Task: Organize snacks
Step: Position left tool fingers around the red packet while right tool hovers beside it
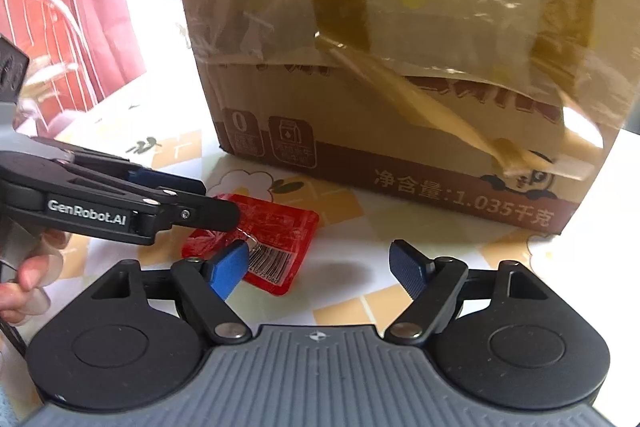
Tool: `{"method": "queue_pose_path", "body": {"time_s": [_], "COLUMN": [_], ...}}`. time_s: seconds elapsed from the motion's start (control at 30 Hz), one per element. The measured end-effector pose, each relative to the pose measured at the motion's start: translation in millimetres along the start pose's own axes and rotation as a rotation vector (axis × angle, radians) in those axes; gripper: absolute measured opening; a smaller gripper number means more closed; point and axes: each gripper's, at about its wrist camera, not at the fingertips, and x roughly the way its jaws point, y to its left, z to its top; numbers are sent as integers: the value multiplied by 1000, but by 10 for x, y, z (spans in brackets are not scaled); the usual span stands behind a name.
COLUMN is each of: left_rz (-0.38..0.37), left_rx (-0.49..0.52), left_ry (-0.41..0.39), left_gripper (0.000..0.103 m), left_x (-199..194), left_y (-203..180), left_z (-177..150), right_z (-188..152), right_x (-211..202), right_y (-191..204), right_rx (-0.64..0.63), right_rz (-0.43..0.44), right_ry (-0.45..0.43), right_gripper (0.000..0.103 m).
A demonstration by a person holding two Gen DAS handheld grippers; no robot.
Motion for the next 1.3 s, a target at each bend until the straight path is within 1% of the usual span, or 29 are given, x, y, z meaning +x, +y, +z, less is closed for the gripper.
{"method": "queue_pose_path", "body": {"time_s": [0.07,0.1,0.17,0.23,0.27,0.3,0.4,0.43,0.47,0.57,0.6,0.7,0.8,0.9,1.03,1.3], "left_rz": [2,6,7,7,12,16,14,11,8,2,3,17,12,10,15,4], "left_rx": [-15,-19,-20,-16,-11,-13,-38,-48,-58,-89,-96,-91,-107,-119,-133,-167], "left_ry": [-2,-2,-5,-14,-21,-26,-25,-21,-18,-23,-25,-25,-28,-27,-28,-36], "left_gripper": [51,51,51,51,50,50,48,47,45,43,39,36,36,36,36,37], "left_x": [-23,-43,-76,-102,-107,-110,-100,-97,-95,-93,-94,-93,-103,-102,-99,-14], "left_y": [6,3,-24,-51,-65,-68,-44,-25,-8,54,72,84,110,124,115,47], "left_z": [-29,-54,-102,-153,-172,-182,-167,-151,-141,-130,-131,-128,-128,-121,-118,-74], "right_z": [8,-4,-41,-66,-93,-100,-76,-57,-36,31,46,96,145,138,87,-39], "right_x": [88,91,78,99,94,91,110,98,91,13,6,43,100,191,166,158], "right_y": [66,81,81,107,153,167,160,164,161,134,139,123,79,67,59,24], "right_rx": [-50,-62,-62,-76,-110,-116,-107,-113,-115,-108,-121,-134,-128,-148,-150,-145], "right_rz": [-3,-1,10,15,6,11,27,36,46,61,59,45,33,46,44,25], "right_ry": [16,4,-6,3,-11,-17,-7,-1,3,-35,-37,-39,-28,19,-10,-72], "right_gripper": [77,77,77,77,75,71,69,65,63,63,63,63,63,62,62,62]}}
